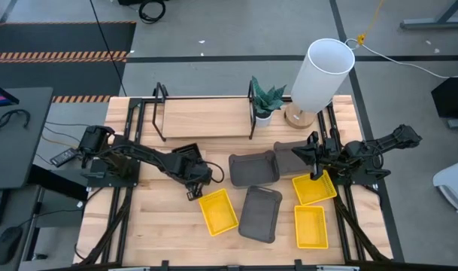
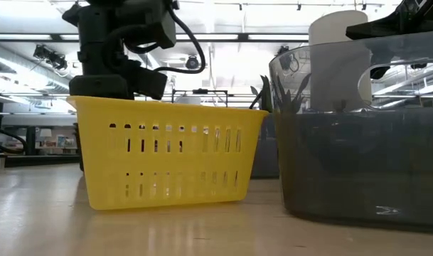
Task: Stack baskets on shelf by color
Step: Put the black stacked bins on the shelf
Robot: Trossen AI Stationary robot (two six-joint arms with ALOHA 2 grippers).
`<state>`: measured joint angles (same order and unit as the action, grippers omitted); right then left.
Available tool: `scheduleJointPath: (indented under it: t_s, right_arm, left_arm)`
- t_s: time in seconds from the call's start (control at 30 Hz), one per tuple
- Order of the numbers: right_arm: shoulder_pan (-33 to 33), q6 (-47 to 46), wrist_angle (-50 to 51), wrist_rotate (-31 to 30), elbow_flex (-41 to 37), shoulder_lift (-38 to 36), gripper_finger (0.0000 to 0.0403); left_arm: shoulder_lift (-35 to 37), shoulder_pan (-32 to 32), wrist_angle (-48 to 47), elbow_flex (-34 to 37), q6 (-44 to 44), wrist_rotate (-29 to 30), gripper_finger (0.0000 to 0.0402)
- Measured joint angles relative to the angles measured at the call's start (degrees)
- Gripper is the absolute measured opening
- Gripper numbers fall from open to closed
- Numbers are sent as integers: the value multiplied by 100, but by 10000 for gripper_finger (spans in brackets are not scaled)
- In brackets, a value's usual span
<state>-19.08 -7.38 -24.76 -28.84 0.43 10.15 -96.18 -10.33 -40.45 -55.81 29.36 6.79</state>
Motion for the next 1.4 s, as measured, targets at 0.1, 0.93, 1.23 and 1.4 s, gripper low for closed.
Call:
scheduleJointPath:
  t_s: [0.1,0.93,1.23,1.4]
  right_arm:
    - [0,-1,-1,-2,0,0,12]
    - [-1,0,-1,-2,0,2,12]
    - [-1,0,-1,0,0,2,12]
    - [0,-1,-1,-2,0,2,12]
  left_arm:
    - [33,-80,-39,-8,8,17,21]
    - [1161,-353,-1314,-20,-712,70,14]
    - [1161,-340,-1590,-20,-1617,730,14]
    - [1161,-261,-1787,-20,-1774,1040,14]
